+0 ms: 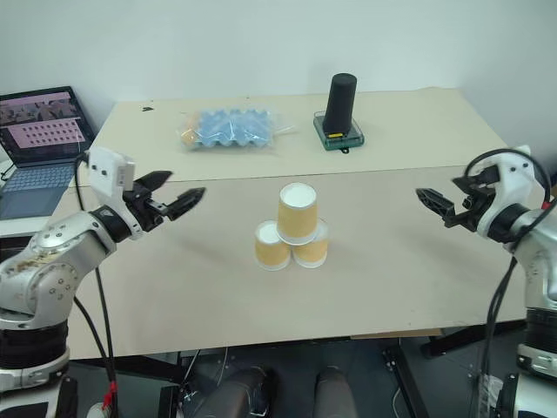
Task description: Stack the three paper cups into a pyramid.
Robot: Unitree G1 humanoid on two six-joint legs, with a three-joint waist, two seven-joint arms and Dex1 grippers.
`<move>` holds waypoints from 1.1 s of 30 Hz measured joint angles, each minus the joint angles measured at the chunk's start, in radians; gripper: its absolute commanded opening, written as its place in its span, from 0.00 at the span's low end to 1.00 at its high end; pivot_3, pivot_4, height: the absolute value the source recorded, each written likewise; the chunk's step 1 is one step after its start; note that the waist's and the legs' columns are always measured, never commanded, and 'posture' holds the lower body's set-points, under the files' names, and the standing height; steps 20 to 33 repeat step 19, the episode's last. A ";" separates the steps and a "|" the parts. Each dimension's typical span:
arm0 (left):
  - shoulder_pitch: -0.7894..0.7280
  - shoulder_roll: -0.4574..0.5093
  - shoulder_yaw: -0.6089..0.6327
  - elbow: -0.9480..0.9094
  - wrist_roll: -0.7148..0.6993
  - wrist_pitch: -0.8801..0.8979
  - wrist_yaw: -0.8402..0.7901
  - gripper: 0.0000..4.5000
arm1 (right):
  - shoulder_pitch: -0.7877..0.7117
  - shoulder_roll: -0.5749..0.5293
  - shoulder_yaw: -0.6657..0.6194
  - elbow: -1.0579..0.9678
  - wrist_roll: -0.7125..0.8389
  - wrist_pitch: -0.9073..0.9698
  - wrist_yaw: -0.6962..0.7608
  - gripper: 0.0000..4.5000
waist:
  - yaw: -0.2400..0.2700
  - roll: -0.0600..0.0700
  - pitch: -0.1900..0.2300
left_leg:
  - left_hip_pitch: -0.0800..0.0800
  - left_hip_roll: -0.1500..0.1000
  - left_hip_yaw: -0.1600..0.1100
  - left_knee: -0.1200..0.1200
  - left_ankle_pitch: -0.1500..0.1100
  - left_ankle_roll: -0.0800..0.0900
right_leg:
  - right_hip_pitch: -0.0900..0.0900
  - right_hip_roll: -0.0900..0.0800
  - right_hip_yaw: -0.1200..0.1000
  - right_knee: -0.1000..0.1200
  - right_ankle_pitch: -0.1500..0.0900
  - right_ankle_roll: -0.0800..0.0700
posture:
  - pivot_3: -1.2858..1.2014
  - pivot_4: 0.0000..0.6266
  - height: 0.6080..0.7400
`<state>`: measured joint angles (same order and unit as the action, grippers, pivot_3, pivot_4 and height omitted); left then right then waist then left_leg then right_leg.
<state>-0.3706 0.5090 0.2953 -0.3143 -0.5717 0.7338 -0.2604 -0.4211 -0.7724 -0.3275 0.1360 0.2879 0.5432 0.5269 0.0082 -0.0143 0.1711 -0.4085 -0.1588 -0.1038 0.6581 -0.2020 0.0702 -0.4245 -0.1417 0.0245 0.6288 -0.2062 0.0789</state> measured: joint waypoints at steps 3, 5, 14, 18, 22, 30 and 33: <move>0.033 -0.083 0.022 0.052 0.082 -0.089 0.109 1.00 | 0.002 0.127 0.009 0.012 -0.043 -0.027 -0.144 0.99 | 0.001 0.000 0.000 | -0.004 0.000 0.000 0.000 0.004 -0.007 | -0.004 0.001 0.002 0.000 0.000 0.000 | 0.52 0.24 0.90; 0.051 -0.109 0.035 0.096 0.152 -0.170 0.167 1.00 | 0.017 0.182 0.013 0.014 -0.077 -0.065 -0.213 0.99 | 0.004 0.000 0.000 | -0.007 0.000 0.000 0.001 0.004 -0.007 | -0.005 0.002 0.002 0.000 0.000 0.000 | 0.52 0.24 0.90; 0.098 -0.141 0.103 0.273 0.297 -0.471 0.245 1.00 | 0.097 0.297 0.017 0.018 -0.111 -0.250 -0.296 0.99 | 0.005 0.000 -0.001 | -0.003 -0.001 0.000 0.001 0.000 -0.001 | -0.002 0.004 0.002 -0.001 0.000 0.000 | 0.52 0.24 0.90; 0.110 -0.151 0.116 0.334 0.292 -0.515 0.222 1.00 | 0.125 0.313 0.037 0.033 -0.125 -0.255 -0.297 0.99 | 0.002 0.000 -0.001 | -0.003 -0.001 0.000 0.001 -0.001 0.000 | -0.002 0.004 0.002 0.000 0.000 0.000 | 0.52 0.24 0.90; 0.110 -0.151 0.117 0.336 0.292 -0.521 0.216 1.00 | 0.125 0.317 0.037 0.033 -0.125 -0.257 -0.298 0.99 | 0.001 0.000 -0.001 | -0.003 0.000 0.000 0.001 -0.001 0.000 | -0.002 0.004 0.002 0.000 0.001 0.000 | 0.52 0.24 0.90; 0.110 -0.151 0.117 0.336 0.292 -0.521 0.216 1.00 | 0.125 0.317 0.037 0.033 -0.125 -0.257 -0.298 0.99 | 0.001 0.000 -0.001 | -0.003 0.000 0.000 0.001 -0.001 0.000 | -0.002 0.004 0.002 0.000 0.001 0.000 | 0.52 0.24 0.90; 0.110 -0.151 0.117 0.336 0.292 -0.521 0.216 1.00 | 0.125 0.317 0.037 0.033 -0.125 -0.257 -0.298 0.99 | 0.001 0.000 -0.001 | -0.003 0.000 0.000 0.001 -0.001 0.000 | -0.002 0.004 0.002 0.000 0.001 0.000 | 0.52 0.24 0.90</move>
